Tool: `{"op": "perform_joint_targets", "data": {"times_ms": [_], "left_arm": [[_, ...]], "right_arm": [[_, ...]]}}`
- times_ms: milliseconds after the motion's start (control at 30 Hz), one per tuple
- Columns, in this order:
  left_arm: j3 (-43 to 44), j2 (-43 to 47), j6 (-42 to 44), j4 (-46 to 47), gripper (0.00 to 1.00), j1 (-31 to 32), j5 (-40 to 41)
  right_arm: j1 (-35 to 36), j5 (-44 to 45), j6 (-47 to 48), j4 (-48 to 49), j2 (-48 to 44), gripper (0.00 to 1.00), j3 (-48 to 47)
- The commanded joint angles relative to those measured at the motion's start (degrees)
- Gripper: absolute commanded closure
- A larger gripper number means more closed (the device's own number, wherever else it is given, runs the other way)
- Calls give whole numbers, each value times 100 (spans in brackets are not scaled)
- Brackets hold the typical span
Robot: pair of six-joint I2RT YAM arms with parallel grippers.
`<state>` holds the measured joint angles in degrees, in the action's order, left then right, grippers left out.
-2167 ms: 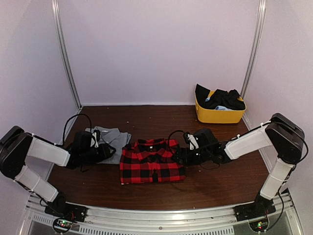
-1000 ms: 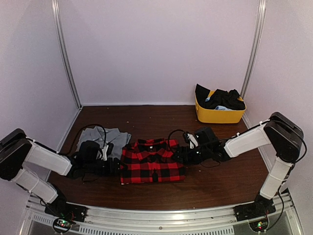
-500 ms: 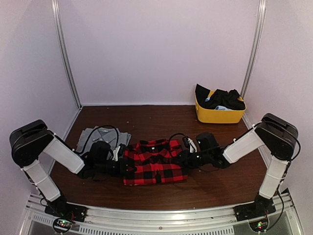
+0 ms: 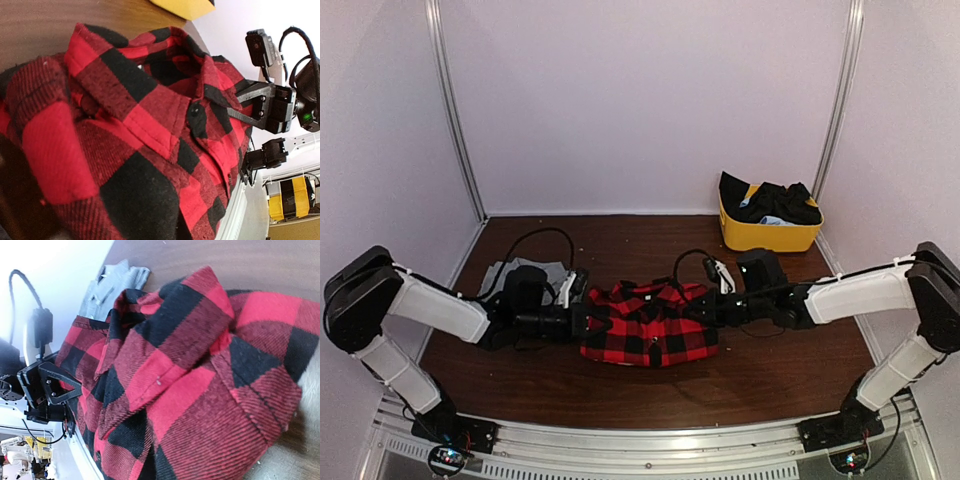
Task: Fold and stack the long sleeve shirts
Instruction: Pick up the square-folded shirt from the center of the board, then pick up the square-folded shirt from the square-folded shirt.
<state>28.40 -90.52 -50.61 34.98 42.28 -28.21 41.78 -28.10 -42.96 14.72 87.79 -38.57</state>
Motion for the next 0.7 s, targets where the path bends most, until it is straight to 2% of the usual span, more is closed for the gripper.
{"op": "perform_joint_targets", "data": {"times_ms": [0, 133, 233, 467, 667], "left_arm": [[836, 892, 911, -1114, 100, 26, 100], [1572, 1475, 1507, -2748, 100, -141, 830], [1867, 1830, 1789, -3743, 100, -638, 1066], [1984, 2734, 2524, -5012, 100, -2338, 1341], [2048, 2637, 3011, -5587, 100, -3160, 2162]], "right_arm": [[144, 324, 275, -685, -383, 100, -651], [286, 433, 322, -889, -376, 100, -1213], [385, 484, 347, -894, -182, 100, -1636], [609, 483, 329, -546, 1004, 100, -2834], [767, 235, 23, 159, 2491, 100, -4170]]}}
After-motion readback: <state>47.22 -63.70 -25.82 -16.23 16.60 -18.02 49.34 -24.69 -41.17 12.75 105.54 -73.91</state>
